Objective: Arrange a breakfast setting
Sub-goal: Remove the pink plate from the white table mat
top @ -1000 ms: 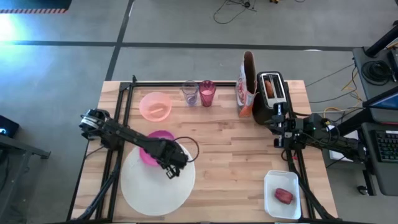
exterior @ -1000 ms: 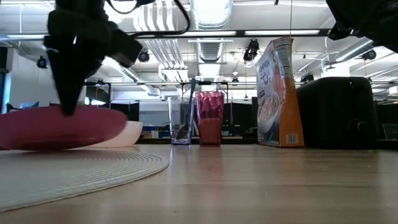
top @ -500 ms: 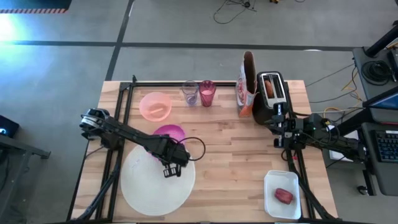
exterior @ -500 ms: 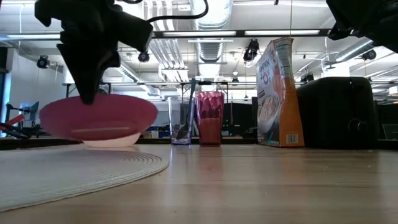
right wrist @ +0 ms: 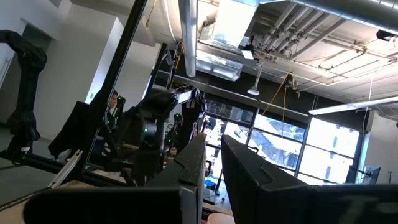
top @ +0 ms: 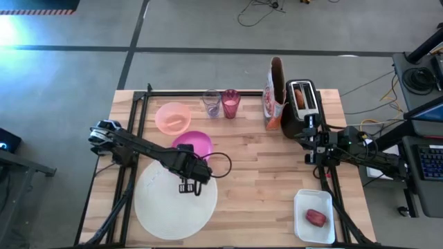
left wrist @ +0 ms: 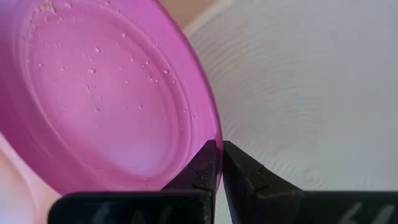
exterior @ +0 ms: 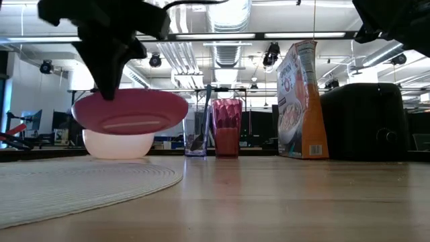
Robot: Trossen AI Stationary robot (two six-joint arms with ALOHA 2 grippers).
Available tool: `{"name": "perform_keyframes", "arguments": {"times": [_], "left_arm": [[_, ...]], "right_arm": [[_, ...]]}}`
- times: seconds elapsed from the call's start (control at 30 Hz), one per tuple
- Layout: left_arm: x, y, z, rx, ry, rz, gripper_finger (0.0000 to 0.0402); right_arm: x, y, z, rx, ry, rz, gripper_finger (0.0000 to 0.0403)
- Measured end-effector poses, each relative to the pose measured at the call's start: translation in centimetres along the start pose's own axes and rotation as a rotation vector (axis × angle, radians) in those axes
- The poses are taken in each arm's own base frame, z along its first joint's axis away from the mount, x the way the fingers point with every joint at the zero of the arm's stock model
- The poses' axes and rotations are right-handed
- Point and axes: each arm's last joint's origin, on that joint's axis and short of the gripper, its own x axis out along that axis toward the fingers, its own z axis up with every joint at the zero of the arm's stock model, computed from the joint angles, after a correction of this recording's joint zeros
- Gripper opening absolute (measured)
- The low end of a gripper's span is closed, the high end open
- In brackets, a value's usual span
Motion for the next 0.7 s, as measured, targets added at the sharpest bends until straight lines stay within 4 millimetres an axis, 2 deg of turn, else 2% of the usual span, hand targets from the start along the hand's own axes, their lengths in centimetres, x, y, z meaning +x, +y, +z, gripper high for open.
{"name": "perform_keyframes", "arguments": {"times": [0.33, 0.7], "left_arm": [[3.1, 1.7, -1.0, -0.048, 0.112, 0.01, 0.0001], [6.1, 2.3, -3.6, -0.1, 0.277, 0.044, 0.0001]], "right_arm": [[0.0, 0.0, 0.0, 0.0, 0.001, 0.0, 0.0043], [0.0, 0.0, 0.0, 0.0, 0.0, 0.0, 0.0043]]}}
